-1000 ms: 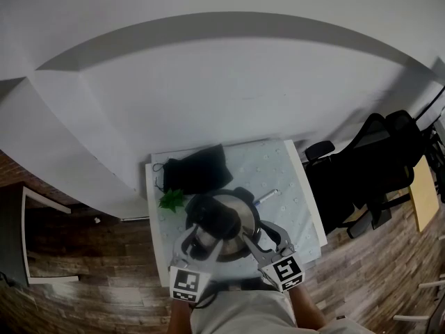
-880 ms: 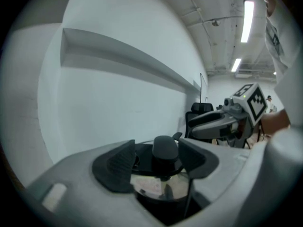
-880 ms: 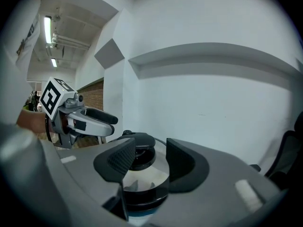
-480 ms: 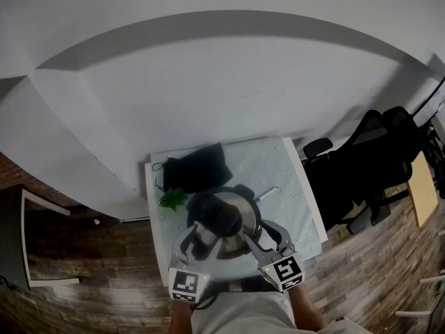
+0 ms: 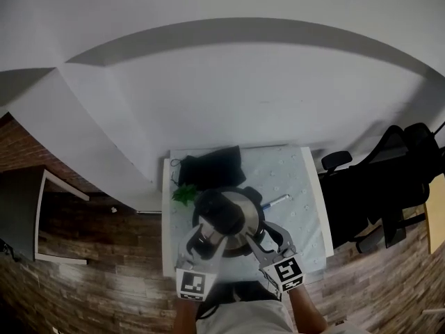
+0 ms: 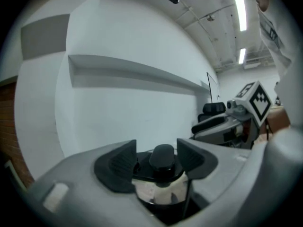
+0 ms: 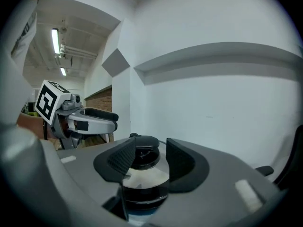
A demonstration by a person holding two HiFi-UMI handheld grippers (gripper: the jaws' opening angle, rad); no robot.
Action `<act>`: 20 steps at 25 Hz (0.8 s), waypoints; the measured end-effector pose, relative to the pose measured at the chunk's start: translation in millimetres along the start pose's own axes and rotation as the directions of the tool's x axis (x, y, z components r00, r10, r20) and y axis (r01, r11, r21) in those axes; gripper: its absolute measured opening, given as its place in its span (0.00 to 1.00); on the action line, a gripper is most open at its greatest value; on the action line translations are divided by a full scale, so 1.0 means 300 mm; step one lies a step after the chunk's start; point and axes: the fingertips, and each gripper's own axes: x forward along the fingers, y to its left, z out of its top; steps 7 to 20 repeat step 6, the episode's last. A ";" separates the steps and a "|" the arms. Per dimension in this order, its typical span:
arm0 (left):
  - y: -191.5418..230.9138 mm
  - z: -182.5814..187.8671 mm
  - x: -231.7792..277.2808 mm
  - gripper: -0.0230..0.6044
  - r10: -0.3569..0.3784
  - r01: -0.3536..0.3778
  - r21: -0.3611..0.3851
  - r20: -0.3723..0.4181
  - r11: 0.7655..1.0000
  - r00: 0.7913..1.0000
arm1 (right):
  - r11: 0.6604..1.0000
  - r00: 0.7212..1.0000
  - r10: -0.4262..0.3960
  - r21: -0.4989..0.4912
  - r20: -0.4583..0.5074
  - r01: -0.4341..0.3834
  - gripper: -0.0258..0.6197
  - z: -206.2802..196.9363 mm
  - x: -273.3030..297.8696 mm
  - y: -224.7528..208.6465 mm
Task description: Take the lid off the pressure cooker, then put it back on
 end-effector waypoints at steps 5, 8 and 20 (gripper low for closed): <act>-0.002 0.034 -0.029 0.45 0.058 -0.061 0.052 0.052 0.997 0.997 | 0.999 0.999 0.034 -0.030 0.006 -0.034 0.33 -0.004 -0.004 0.042; -0.003 0.038 -0.038 0.45 0.066 -0.069 0.054 0.057 0.996 0.996 | 0.999 0.999 0.038 -0.037 0.008 -0.038 0.33 -0.003 -0.007 0.053; -0.003 0.038 -0.038 0.45 0.066 -0.069 0.054 0.057 0.996 0.996 | 0.999 0.999 0.038 -0.037 0.008 -0.038 0.33 -0.003 -0.007 0.053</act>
